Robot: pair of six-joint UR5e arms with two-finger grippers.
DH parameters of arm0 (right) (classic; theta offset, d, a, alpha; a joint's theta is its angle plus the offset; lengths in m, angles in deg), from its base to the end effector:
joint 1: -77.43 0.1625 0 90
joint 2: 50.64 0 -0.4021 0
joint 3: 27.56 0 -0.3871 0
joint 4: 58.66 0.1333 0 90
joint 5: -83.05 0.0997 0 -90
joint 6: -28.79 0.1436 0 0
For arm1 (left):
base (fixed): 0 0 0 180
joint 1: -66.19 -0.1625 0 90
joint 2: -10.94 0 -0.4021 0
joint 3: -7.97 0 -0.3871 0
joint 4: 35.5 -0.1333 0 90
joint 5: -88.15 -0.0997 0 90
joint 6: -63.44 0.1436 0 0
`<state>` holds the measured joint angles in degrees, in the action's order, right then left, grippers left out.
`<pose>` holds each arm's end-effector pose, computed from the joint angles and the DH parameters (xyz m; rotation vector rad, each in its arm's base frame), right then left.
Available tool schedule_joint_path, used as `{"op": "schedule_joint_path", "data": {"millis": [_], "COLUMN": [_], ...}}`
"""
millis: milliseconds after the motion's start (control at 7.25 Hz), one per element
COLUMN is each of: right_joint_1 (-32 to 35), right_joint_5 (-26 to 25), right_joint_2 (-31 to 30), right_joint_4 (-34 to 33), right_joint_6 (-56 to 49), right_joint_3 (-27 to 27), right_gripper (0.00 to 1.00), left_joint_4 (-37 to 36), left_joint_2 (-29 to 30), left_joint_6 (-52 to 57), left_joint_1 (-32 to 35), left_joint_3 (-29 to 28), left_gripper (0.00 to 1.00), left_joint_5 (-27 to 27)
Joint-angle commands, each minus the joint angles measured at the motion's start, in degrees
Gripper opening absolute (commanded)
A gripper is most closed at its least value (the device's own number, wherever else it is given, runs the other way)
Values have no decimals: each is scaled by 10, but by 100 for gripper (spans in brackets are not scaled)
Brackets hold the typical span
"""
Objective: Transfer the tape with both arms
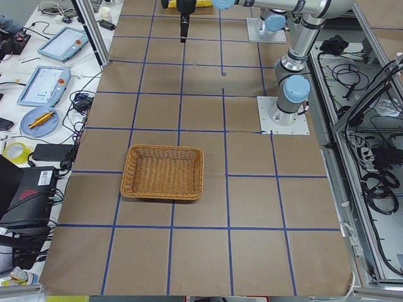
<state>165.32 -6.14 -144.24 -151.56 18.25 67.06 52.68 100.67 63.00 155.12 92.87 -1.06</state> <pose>0.1181 -0.4708 0.4167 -0.2305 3.1222 -0.0535 -0.1259 -0.5028 0.4708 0.0398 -3.1221 0.1963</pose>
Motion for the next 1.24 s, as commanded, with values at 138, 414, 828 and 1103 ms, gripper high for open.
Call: {"op": "schedule_joint_path", "data": {"millis": [138,414,828,1103], "right_joint_1": [0,0,0,0], "right_joint_5": [0,-1,-1,0], "right_joint_2": [0,0,1,1], "right_joint_4": [0,1,0,0], "right_joint_6": [0,-1,-1,-1], "right_joint_3": [0,1,1,1], "right_gripper": [100,100,100,100], "left_joint_4": [0,-1,2,-2], "left_joint_2": [0,0,0,2], "left_joint_6": [0,-1,1,1], "left_joint_1": [0,0,3,3], "left_joint_3": [0,0,0,0], "left_gripper": [100,100,100,100], "left_joint_5": [1,2,-5,-14]}}
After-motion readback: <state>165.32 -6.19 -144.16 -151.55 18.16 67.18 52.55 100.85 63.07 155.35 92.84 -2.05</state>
